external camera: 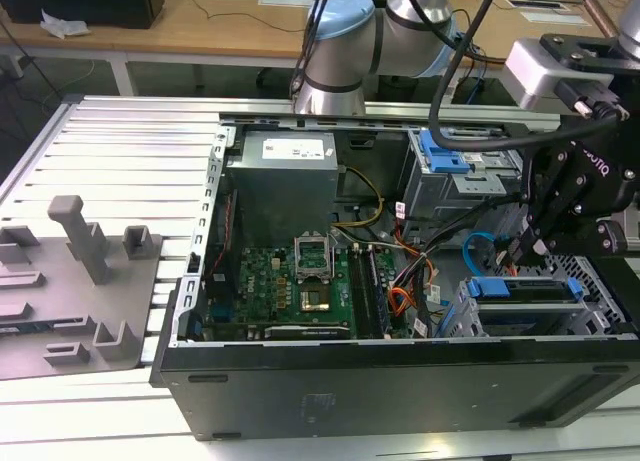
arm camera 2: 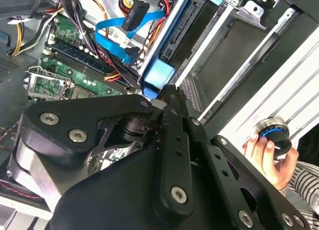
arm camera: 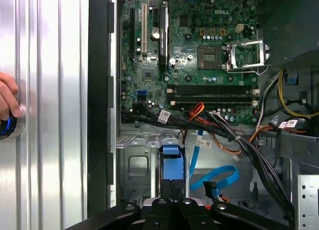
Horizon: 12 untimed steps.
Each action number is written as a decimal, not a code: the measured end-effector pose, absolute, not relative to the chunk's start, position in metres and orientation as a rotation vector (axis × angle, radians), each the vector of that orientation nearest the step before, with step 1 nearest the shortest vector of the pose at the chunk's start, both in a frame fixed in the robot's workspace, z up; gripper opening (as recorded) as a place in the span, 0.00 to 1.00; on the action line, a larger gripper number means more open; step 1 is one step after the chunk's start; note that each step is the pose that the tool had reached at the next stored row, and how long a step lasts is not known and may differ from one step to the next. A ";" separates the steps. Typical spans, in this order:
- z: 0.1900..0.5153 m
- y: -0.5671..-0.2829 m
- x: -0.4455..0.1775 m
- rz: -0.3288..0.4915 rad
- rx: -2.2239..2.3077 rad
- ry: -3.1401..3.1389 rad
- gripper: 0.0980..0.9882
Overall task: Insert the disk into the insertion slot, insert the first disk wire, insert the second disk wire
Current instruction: 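Insert the disk into the insertion slot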
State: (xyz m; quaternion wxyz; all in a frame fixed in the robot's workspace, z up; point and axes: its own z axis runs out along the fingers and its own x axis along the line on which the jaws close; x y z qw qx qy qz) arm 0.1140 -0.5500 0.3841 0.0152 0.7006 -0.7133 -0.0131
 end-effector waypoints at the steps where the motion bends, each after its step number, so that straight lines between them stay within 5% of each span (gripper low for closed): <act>1: 0.383 -0.550 0.115 -0.041 2.180 -2.219 0.01; 12: 0.366 -0.550 0.130 -0.041 2.179 -2.219 0.01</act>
